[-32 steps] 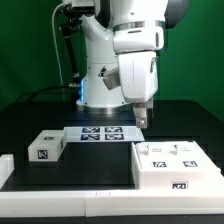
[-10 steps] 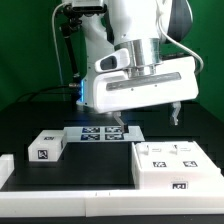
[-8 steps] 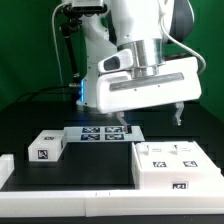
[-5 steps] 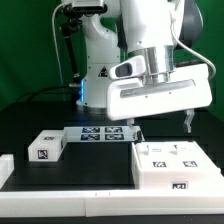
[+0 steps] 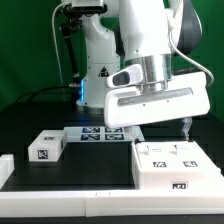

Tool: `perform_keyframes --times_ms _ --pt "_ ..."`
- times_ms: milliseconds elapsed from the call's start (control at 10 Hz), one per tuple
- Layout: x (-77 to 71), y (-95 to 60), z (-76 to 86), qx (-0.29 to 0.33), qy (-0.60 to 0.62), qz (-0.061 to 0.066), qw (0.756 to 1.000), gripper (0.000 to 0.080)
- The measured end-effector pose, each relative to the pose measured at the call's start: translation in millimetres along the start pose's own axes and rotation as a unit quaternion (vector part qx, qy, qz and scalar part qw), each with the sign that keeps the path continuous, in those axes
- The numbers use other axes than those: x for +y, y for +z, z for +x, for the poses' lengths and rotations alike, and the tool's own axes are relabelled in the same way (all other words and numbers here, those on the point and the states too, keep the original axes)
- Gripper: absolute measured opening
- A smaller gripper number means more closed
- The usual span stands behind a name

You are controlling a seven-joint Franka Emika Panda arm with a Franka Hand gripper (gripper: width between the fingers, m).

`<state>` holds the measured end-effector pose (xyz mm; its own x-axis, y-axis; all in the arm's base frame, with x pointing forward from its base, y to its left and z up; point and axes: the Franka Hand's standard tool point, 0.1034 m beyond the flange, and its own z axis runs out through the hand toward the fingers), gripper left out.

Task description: Assemble cabinet

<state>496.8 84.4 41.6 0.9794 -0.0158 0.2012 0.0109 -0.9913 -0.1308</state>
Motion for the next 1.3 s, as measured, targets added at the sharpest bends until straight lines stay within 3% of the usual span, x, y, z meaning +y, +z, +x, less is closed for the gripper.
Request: perform_keyframes --times_ms 300,600,900,1200,1300 --pt "3.6 3.1 -4.0 -0.003 0.005 -0.002 1.0 0.0797" --pt "20.5 27.1 -10.1 0.0 0.021 -0.008 1.0 0.0797" --pt "7.3 31.8 -9.4 -0.002 0.017 -0.004 1.0 0.0797" --pt "5.9 34.4 -7.2 -0.001 0.014 -0.003 1.0 0.0797" --pt "5.7 35.1 -6.2 -0.001 0.014 -0.003 1.0 0.0712"
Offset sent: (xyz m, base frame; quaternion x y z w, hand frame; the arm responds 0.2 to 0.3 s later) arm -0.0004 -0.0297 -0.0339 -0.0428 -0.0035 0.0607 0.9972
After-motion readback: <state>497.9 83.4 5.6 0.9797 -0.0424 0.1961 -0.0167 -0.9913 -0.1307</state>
